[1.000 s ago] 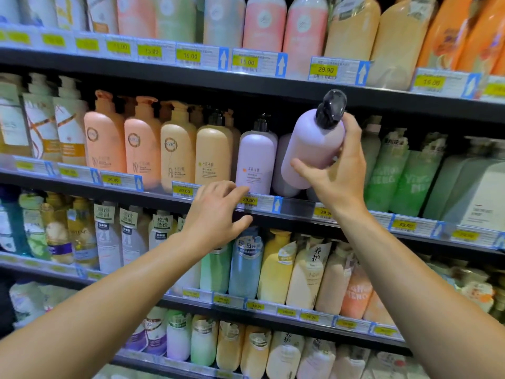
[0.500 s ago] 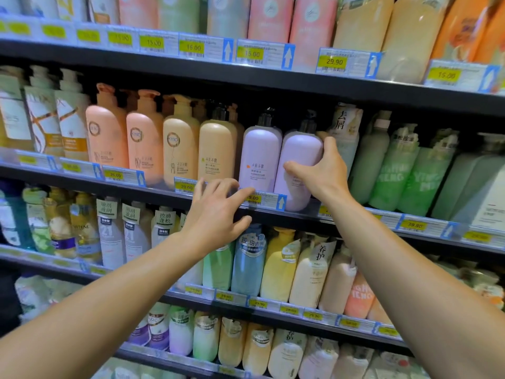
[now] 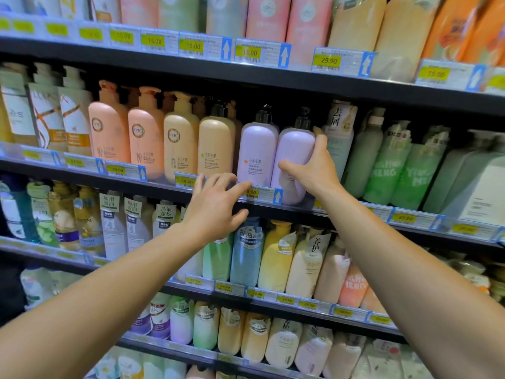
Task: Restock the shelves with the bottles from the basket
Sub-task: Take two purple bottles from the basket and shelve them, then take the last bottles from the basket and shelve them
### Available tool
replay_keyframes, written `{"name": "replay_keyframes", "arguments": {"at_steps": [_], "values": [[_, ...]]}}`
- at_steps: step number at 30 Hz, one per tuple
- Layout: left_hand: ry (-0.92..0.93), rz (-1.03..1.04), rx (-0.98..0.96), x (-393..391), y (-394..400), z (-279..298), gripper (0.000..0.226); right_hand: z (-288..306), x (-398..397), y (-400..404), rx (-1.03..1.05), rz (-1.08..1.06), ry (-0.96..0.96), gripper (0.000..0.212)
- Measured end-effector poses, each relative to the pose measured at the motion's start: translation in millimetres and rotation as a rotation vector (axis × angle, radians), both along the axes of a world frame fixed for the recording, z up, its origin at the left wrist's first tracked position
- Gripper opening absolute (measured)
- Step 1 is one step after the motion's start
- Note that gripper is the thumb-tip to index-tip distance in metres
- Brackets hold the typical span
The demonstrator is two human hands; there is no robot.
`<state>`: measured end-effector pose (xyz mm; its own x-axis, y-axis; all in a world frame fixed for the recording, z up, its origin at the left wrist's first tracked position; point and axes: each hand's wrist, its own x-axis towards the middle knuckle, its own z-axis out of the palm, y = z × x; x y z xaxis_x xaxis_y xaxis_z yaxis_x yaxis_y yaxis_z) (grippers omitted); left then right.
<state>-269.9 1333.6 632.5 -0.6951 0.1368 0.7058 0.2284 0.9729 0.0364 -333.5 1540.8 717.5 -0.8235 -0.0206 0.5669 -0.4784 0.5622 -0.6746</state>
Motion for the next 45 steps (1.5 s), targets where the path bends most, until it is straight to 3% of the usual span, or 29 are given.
{"name": "replay_keyframes", "arguments": {"at_steps": [3,6,13,20,33,41,45], "values": [[-0.023,-0.006,-0.012,3,-1,6,0.055,-2,10,5,-0.012,0.018,-0.010,0.105],[-0.025,-0.028,-0.016,8,0,12,0.056,-12,27,14,0.035,-0.006,0.023,0.098],[-0.027,-0.075,-0.025,39,6,23,0.062,-41,80,28,0.384,-0.082,0.072,0.087],[-0.089,-0.194,-0.028,96,33,8,0.064,-79,154,46,0.582,-0.173,0.106,0.078],[-0.320,-0.393,-0.071,198,147,-102,0.067,-186,285,152,0.900,-0.214,-0.161,0.082],[-0.544,-0.454,-0.177,250,281,-193,0.070,-275,359,297,0.878,-0.224,-0.379,0.080],[-0.639,-0.486,-0.118,277,356,-228,0.068,-320,390,385,0.888,-0.198,-0.503,0.081]]}}
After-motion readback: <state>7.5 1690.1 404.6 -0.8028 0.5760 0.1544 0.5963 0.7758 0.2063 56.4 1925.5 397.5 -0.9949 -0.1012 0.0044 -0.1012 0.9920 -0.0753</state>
